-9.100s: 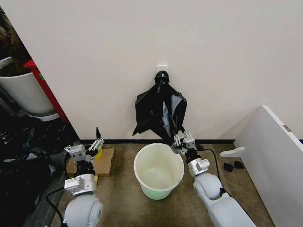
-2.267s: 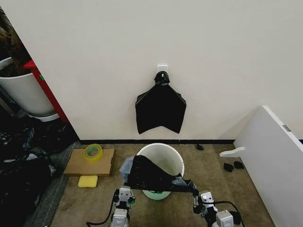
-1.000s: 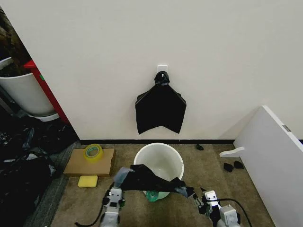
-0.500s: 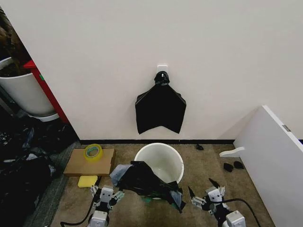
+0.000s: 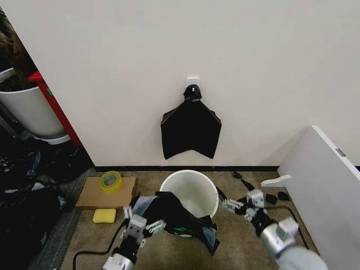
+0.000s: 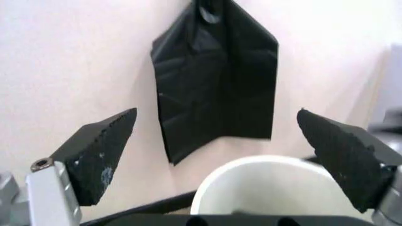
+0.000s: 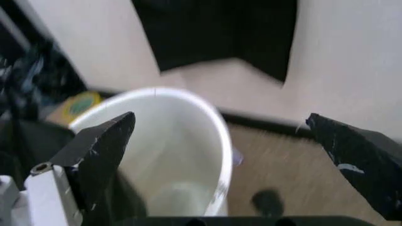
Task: Place the garbage bag over the trash bin.
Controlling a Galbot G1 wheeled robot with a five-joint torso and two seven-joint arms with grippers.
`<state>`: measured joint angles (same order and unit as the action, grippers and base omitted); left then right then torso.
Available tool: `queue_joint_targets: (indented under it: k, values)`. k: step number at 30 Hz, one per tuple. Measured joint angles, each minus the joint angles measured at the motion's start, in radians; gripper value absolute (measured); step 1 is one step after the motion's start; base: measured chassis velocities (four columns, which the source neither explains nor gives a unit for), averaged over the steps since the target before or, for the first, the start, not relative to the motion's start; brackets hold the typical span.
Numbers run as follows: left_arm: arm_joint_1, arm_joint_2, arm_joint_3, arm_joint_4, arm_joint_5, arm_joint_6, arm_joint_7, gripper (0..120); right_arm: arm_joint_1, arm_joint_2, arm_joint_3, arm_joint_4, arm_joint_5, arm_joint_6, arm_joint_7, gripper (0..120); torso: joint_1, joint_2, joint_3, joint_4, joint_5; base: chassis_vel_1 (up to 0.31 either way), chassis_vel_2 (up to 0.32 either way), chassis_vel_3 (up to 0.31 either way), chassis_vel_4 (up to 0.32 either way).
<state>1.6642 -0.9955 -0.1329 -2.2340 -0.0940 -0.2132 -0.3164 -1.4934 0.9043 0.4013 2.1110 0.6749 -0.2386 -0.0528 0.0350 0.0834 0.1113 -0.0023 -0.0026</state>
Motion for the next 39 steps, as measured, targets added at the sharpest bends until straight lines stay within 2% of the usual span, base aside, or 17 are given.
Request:
queue_joint_targets:
  k: [2, 3, 4, 5, 7, 10, 11, 14, 20, 23, 24, 28, 29, 31, 37, 39]
  values:
    - [-0.003, -0.05, -0.001, 0.015, 0.008, -0.003, -0.009, 100, 0.103, -0.011, -0.033, -0.02, 0.081, -0.186, -0.001, 100, 0.0, 0.0, 0.0, -0.0002, 0.0003, 0.0, 0.0, 0.0, 0.0]
    - [-0.003, -0.05, -0.001, 0.015, 0.008, -0.003, -0.009, 100, 0.103, -0.011, -0.033, -0.02, 0.081, -0.186, -0.001, 100, 0.0, 0.0, 0.0, -0.0002, 0.0003, 0.0, 0.0, 0.0, 0.0]
    - [-0.003, -0.086, -0.005, 0.024, 0.015, -0.006, -0.017, 100, 0.174, -0.012, -0.065, -0.04, 0.102, -0.283, -0.002, 100, 0.0, 0.0, 0.0, -0.0002, 0.0, 0.0, 0.0, 0.0, 0.0]
    - [-0.005, -0.115, -0.008, 0.031, 0.022, -0.007, -0.024, 100, 0.228, -0.009, -0.096, -0.061, 0.103, -0.334, -0.007, 100, 0.0, 0.0, 0.0, 0.0001, -0.0001, 0.0, 0.0, 0.0, 0.0]
    - [-0.01, -0.183, -0.02, 0.044, 0.036, -0.006, -0.04, 100, 0.364, 0.016, -0.182, -0.133, 0.082, -0.416, -0.017, 100, 0.0, 0.0, 0.0, 0.0002, 0.0004, 0.0, 0.0, 0.0, 0.0]
    - [-0.012, -0.22, -0.03, 0.045, 0.037, 0.004, -0.052, 100, 0.436, 0.044, -0.23, -0.19, 0.06, -0.464, -0.021, 100, 0.0, 0.0, 0.0, 0.0003, -0.0001, 0.0, 0.0, 0.0, 0.0]
    - [-0.012, -0.22, -0.03, 0.045, 0.037, 0.004, -0.052, 100, 0.436, 0.044, -0.23, -0.19, 0.06, -0.464, -0.021, 100, 0.0, 0.0, 0.0, 0.0003, -0.0001, 0.0, 0.0, 0.0, 0.0]
    - [-0.005, -0.253, -0.05, 0.04, 0.036, 0.031, -0.082, 100, 0.524, 0.104, -0.288, -0.312, -0.008, -0.497, -0.048, 100, 0.0, 0.0, 0.0, 0.0, 0.0002, 0.0, 0.0, 0.0, 0.0]
    - [0.001, -0.261, -0.061, 0.046, 0.036, 0.055, -0.117, 100, 0.588, 0.158, -0.311, -0.42, -0.081, -0.498, -0.087, 99, 0.0, 0.0, 0.0, 0.0001, 0.0, 0.0, 0.0, 0.0, 0.0]
    - [-0.002, -0.267, -0.062, 0.051, 0.036, 0.061, -0.127, 100, 0.604, 0.171, -0.319, -0.451, -0.12, -0.496, -0.1, 88, 0.0, 0.0, 0.0, 0.0001, 0.0, 0.0, 0.0, 0.0, 0.0]
    - [-0.002, -0.267, -0.062, 0.051, 0.036, 0.061, -0.127, 100, 0.604, 0.171, -0.319, -0.451, -0.12, -0.496, -0.1, 88, 0.0, 0.0, 0.0, 0.0001, 0.0, 0.0, 0.0, 0.0, 0.0]
    - [-0.005, -0.275, -0.06, 0.051, 0.036, 0.069, -0.139, 100, 0.607, 0.175, -0.332, -0.468, -0.158, -0.496, -0.102, 70, 0.0, 0.0, 0.0, 0.0, 0.0001, 0.0, 0.0, 0.0, 0.0]
    - [-0.005, -0.275, -0.06, 0.051, 0.036, 0.069, -0.139, 100, 0.607, 0.175, -0.332, -0.468, -0.158, -0.496, -0.102, 70, 0.0, 0.0, 0.0, 0.0, 0.0001, 0.0, 0.0, 0.0, 0.0]
    - [-0.005, -0.277, -0.059, 0.052, 0.036, 0.071, -0.143, 100, 0.603, 0.174, -0.332, -0.468, -0.162, -0.491, -0.099, 62, 0.0, 0.0, 0.0, 0.0, 0.0, 0.0, 0.0, 0.0, 0.0]
    - [-0.005, -0.283, -0.054, 0.054, 0.037, 0.08, -0.157, 100, 0.564, 0.167, -0.331, -0.445, -0.125, -0.452, -0.005, 36, 0.0, 0.0, 0.0, 0.0, 0.0, 0.0, 0.0, 0.0, 0.0]
    - [-0.005, -0.283, -0.054, 0.054, 0.037, 0.081, -0.158, 100, 0.562, 0.166, -0.331, -0.443, -0.122, -0.452, 0.0, 35, 0.0, 0.0, 0.0, 0.0, 0.0, 0.0, 0.0, 0.0, 0.0]
